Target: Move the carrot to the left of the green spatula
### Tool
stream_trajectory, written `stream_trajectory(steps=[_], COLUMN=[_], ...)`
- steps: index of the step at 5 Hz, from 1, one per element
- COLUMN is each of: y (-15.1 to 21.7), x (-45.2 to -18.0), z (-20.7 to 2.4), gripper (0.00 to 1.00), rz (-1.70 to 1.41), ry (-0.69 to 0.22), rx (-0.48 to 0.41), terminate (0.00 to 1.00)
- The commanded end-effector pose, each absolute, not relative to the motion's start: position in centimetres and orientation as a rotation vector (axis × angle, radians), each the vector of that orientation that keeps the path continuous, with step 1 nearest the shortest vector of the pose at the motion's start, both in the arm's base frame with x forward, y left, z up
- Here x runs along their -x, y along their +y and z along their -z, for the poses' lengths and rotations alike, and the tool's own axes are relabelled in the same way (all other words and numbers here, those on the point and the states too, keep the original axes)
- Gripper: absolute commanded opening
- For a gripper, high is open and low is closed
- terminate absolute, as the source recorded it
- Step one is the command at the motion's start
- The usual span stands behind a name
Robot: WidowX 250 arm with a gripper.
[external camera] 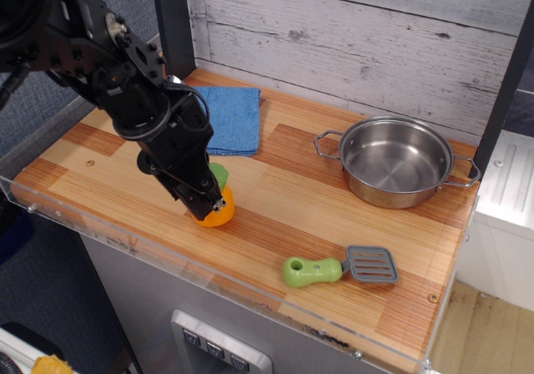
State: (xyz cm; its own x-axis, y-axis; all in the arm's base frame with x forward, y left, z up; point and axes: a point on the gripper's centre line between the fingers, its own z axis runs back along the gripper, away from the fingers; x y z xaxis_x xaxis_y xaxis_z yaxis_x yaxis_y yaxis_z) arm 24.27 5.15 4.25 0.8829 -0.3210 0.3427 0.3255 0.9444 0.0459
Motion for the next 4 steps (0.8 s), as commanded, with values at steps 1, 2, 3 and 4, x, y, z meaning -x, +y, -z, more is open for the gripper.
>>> stream_trajectory(steps=[1,2,3,4], y=[6.03,6.31,6.28,6.38], x=[-24.44,-24.25,-24.3,-24.29], z=[-4.81,-4.96,-4.93,-5.32], gripper=[1.0,1.0,1.0,1.0], rz=[0.289,0.258,0.269,0.25], ry=[-0.331,-0.311,-0.305,-0.321], rx=[-0.029,-0.06,-0.051,-0.026], terminate=[0.0,0.0,0.0,0.0])
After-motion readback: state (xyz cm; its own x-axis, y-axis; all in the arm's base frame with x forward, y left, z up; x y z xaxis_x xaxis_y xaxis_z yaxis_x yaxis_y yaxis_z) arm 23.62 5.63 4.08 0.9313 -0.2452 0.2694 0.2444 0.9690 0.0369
